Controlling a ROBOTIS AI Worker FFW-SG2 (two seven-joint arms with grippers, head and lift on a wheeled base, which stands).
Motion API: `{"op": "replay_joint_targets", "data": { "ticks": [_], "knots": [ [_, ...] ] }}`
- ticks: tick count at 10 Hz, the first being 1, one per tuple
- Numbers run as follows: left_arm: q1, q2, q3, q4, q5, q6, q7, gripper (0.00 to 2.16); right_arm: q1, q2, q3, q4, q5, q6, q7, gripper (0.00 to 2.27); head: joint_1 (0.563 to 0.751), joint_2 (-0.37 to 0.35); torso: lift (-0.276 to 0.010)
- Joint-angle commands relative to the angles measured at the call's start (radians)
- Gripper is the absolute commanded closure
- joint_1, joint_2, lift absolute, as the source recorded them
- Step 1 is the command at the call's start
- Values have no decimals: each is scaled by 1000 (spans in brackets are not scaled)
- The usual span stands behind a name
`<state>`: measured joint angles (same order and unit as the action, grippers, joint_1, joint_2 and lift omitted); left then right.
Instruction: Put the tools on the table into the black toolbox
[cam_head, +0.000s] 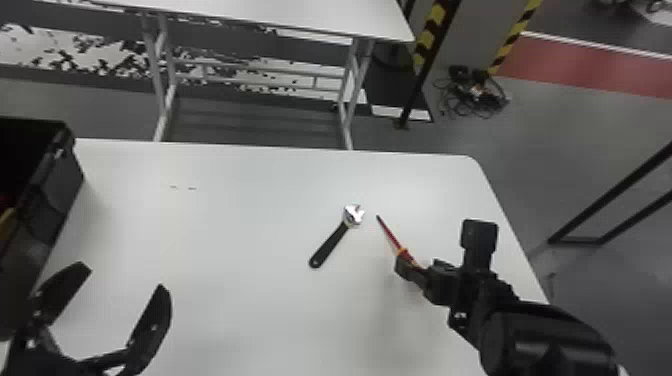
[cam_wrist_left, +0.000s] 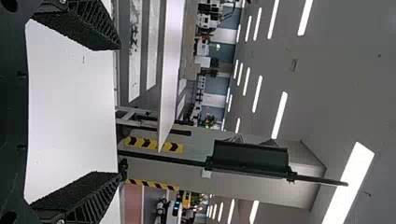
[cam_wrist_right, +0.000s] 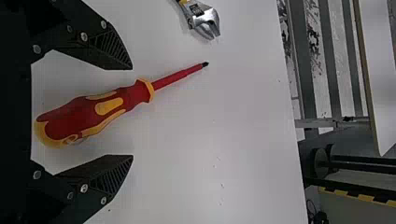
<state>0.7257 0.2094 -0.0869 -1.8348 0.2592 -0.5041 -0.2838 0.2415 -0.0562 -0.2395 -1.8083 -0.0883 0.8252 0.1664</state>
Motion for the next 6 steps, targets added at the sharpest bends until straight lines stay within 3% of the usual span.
{"op": "replay_joint_targets", "data": {
  "ticks": [1,2,4,5,6],
  "knots": [
    [0,2,-1,0,0,0,0,22,2,-1,2,1,7,-4,4,863,695,-229,-75],
    [0,2,-1,0,2,0,0,22,2,-1,9,1,13,-4,-1,1403,695,-231,-75],
    [0,7,-1,0,5,0,0,22,9,-1,25,1,47,-7,2,1929,695,-229,-75],
    [0,7,-1,0,8,0,0,22,16,2,29,0,44,-47,-1,2101,695,-227,-75],
    [0,7,-1,0,12,-3,0,22,33,6,29,-13,44,-86,-8,2111,695,-224,-75]
  ]
}}
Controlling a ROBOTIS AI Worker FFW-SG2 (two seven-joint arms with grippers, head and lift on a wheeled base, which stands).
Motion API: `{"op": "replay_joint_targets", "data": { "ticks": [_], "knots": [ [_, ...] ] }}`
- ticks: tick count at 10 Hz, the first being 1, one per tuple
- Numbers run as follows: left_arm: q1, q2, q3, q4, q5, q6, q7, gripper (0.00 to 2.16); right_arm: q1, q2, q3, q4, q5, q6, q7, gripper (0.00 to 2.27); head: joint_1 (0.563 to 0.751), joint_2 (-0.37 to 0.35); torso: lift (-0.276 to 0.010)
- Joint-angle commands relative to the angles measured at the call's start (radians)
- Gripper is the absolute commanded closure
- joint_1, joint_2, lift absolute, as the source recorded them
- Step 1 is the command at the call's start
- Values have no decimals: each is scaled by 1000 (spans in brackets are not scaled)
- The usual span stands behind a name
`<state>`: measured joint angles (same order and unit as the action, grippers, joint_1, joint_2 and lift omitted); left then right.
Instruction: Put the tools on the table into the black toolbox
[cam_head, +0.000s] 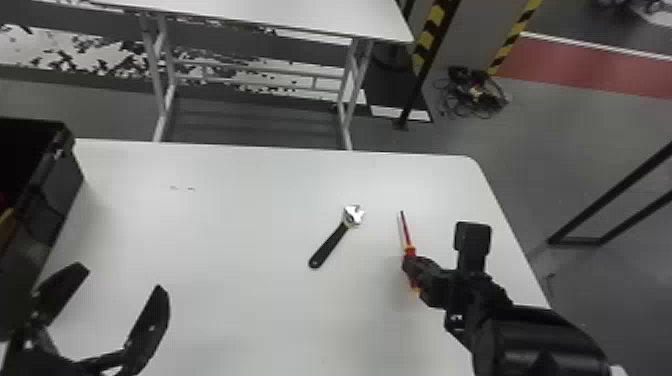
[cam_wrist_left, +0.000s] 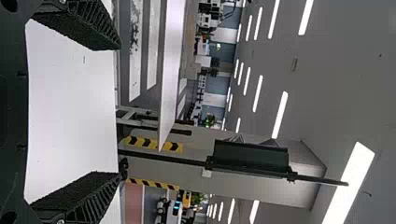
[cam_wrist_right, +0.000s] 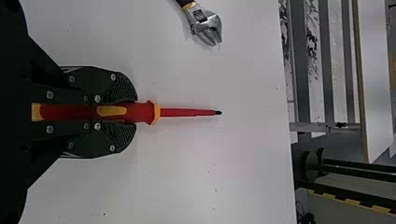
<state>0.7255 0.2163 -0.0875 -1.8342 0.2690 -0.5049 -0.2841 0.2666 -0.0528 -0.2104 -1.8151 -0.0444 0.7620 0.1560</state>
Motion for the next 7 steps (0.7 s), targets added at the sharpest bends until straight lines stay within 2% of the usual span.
{"op": "replay_joint_targets", "data": {
  "ticks": [1,3,5,7],
  "knots": [
    [2,3,0,-4,19,-2,-3,22,25,2,0,-32,-3,-42,-18,2111,695,-221,-75],
    [9,6,6,-30,38,-2,-13,22,62,2,-6,-96,-9,-54,-24,2111,695,-225,-75],
    [11,8,14,-51,58,1,-47,22,132,4,9,-190,-14,-106,-32,2111,695,-227,-75],
    [3,8,12,-77,98,84,-63,43,217,8,42,-257,-20,-220,-32,2111,695,-213,-75]
  ]
}}
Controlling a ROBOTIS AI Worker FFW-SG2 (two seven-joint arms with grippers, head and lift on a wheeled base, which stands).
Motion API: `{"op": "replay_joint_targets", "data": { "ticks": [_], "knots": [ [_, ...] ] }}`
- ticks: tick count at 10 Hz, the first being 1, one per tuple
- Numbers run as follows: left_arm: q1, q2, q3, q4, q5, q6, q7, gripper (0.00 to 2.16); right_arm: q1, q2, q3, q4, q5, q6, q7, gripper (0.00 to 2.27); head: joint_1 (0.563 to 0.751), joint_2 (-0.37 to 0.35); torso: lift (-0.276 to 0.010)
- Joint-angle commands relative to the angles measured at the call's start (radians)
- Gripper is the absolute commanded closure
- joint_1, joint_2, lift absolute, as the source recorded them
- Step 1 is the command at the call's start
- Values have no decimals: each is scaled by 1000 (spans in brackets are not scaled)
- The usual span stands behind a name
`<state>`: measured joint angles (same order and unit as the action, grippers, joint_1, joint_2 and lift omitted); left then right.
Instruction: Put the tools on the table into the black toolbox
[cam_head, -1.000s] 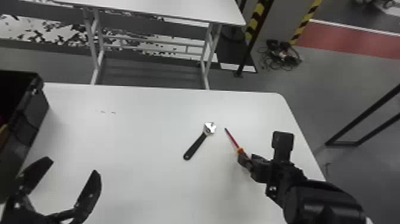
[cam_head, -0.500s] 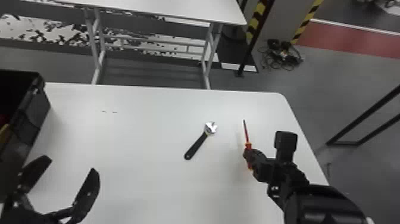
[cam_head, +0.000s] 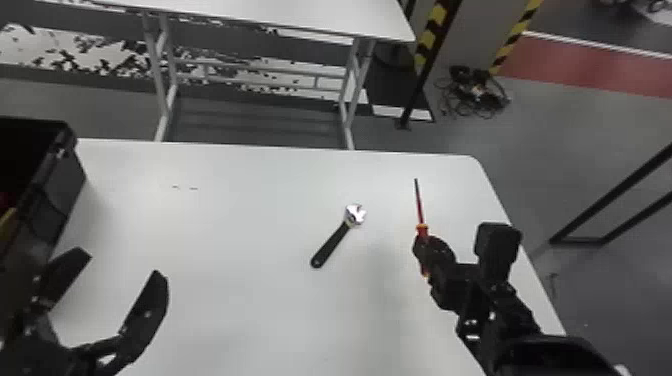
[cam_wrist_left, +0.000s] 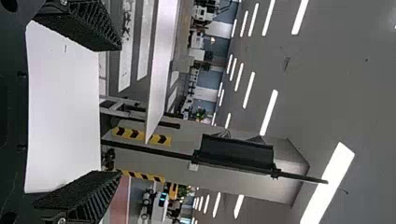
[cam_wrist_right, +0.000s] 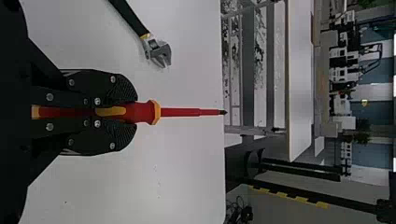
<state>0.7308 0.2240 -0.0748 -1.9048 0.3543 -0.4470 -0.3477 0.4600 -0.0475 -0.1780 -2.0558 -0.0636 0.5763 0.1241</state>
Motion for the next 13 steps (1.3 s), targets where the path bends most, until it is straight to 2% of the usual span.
{"op": "replay_joint_targets", "data": {
  "ticks": [1,2,4,6,7,8,9,11,13],
  "knots": [
    [-11,-2,0,-17,23,100,-14,46,63,1,34,-43,1,-89,0,2111,695,-201,-75],
    [-14,-6,1,-28,25,140,-27,63,86,1,64,-58,4,-132,0,2111,695,-195,-75],
    [-36,-9,10,-72,68,318,-60,70,138,-2,126,-87,36,-200,0,2111,695,-163,-75],
    [-57,-15,56,-119,169,554,-122,70,169,-6,198,-93,87,-243,2,2111,695,-133,-75],
    [-68,-18,70,-146,180,643,-125,70,187,-11,236,-102,114,-279,2,2111,695,-123,-75],
    [-73,-29,99,-171,195,722,-182,70,201,-26,284,-102,148,-310,3,2111,695,-97,-75],
    [-85,-43,128,-174,241,808,-221,66,210,-38,328,-102,176,-319,3,2108,695,-73,-75],
    [-97,-52,138,-198,244,873,-215,70,224,-74,414,-102,229,-335,2,2111,695,-3,-75],
    [-131,-69,151,-227,261,1081,-214,76,235,-100,486,-102,280,-347,0,2111,695,46,-75]
  ]
}}
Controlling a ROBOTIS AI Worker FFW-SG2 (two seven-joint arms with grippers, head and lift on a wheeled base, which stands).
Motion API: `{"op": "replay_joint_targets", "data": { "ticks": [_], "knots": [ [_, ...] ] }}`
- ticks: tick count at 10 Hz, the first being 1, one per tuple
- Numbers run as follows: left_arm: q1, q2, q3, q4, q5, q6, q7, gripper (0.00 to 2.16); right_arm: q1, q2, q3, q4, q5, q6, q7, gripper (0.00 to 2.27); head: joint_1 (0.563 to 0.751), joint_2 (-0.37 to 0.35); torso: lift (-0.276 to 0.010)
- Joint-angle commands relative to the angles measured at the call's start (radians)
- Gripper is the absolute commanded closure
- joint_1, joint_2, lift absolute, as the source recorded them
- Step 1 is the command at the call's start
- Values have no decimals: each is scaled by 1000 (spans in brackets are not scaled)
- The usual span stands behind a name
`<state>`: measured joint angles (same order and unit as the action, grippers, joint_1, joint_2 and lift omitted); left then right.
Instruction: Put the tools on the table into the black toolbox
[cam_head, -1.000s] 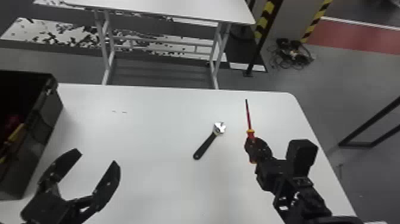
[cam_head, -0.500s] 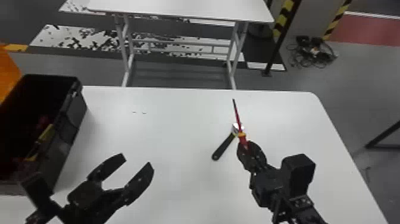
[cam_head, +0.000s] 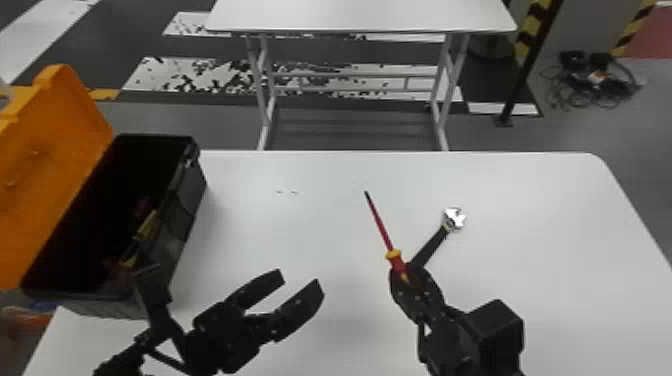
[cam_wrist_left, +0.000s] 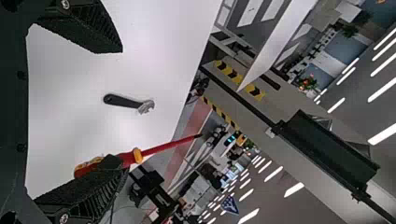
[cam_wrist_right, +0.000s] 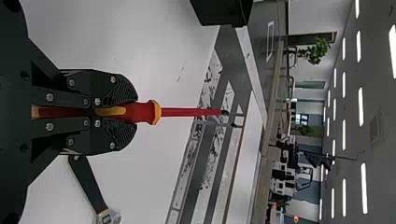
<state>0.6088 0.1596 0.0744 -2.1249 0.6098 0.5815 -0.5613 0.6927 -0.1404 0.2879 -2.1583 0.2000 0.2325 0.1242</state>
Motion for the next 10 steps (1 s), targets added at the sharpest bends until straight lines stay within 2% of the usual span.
{"op": "replay_joint_targets", "data": {
  "ticks": [1,2,6,8,10],
  "knots": [
    [-38,-11,16,-29,30,231,8,76,7,-19,51,0,38,-6,-2,2108,695,64,-75],
    [-52,-22,27,-32,45,255,9,76,5,-30,79,0,55,-6,-5,2108,695,69,-75],
    [-101,-22,19,-35,50,265,29,76,7,-68,172,0,90,-9,-29,2108,695,135,-75],
    [-109,-32,7,-35,50,265,35,76,4,-73,201,0,96,-12,-32,2108,695,152,-75],
    [-113,-34,-1,-33,48,265,44,76,-2,-73,223,0,108,-9,-37,2108,695,168,-75]
  ]
}}
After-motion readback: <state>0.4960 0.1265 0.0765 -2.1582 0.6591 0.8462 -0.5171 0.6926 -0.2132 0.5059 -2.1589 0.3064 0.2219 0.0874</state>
